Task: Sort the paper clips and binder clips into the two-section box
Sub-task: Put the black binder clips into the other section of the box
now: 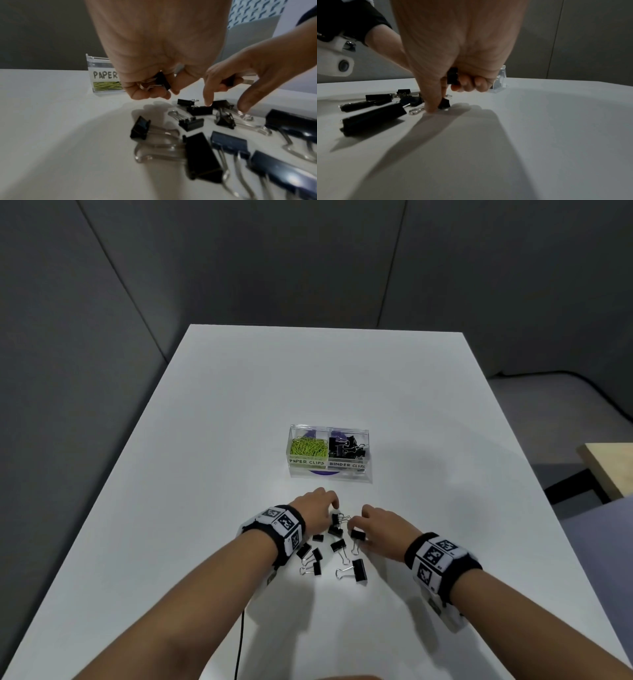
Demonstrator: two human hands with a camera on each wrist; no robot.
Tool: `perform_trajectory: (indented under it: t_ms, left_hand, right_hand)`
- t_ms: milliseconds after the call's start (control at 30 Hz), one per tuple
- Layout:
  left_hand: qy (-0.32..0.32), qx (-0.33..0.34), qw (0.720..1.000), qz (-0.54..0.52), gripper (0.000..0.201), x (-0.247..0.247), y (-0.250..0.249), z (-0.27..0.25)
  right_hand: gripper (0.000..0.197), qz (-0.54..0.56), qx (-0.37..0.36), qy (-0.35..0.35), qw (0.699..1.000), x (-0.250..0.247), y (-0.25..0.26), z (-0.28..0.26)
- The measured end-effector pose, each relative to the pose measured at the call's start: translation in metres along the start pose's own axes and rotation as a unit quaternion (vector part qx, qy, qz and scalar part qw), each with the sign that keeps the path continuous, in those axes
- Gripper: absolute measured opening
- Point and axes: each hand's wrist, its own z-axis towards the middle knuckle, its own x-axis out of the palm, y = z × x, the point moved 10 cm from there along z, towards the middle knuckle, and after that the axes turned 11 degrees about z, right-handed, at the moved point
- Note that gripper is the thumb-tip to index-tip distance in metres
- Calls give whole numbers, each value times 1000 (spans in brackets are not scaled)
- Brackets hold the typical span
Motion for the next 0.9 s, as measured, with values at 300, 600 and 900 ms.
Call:
perform_trajectory:
  t_ms: [300, 600, 900]
  left_hand:
    - [-1, -35, 999, 1, 40, 10, -8, 7]
    - [16, -21, 1000, -2, 25, 7, -11, 11]
    - [-1, -25, 996, -87, 30, -5, 29, -9]
  right_hand:
    - [29, 2, 2, -1, 1000, 2, -2, -3]
    - [18, 34, 78, 52, 995, 7, -15, -11]
    - [5, 113, 119, 9, 986, -8, -10, -4]
